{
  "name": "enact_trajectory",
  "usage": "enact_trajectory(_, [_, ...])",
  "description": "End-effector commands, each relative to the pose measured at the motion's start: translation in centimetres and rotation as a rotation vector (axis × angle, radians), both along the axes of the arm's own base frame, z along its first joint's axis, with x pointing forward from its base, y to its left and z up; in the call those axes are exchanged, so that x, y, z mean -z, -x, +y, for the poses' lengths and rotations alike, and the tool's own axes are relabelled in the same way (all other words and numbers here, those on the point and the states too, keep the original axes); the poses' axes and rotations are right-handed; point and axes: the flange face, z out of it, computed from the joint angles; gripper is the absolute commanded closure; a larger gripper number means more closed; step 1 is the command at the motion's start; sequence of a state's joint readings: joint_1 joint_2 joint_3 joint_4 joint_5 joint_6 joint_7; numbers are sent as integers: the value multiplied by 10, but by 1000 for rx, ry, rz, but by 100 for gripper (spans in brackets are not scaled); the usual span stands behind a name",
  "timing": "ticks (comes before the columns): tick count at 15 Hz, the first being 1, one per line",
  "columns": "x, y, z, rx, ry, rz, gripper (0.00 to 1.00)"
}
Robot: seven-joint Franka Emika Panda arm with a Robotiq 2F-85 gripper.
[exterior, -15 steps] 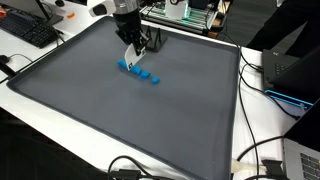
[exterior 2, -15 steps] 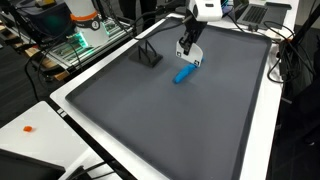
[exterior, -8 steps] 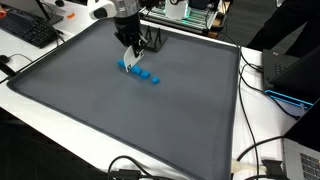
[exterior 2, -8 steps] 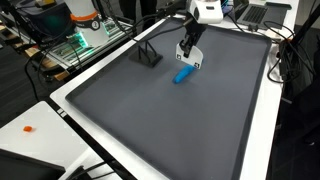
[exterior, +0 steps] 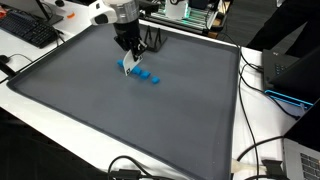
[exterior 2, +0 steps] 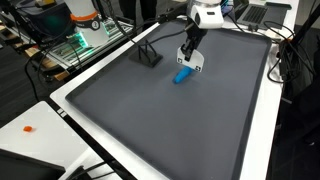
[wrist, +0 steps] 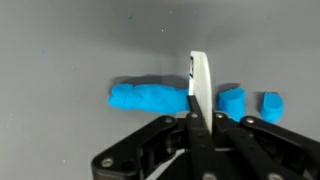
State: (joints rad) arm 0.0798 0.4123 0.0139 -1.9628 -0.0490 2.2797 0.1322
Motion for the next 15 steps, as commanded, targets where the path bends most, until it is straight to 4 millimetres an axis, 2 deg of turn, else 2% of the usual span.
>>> enact_trajectory(1, [11, -2, 0, -10, 18, -6, 99])
enact_trajectory(9, [31, 2, 1, -7, 8, 15, 99])
enact_trajectory(15, [38, 7, -1, 4, 1, 34, 99])
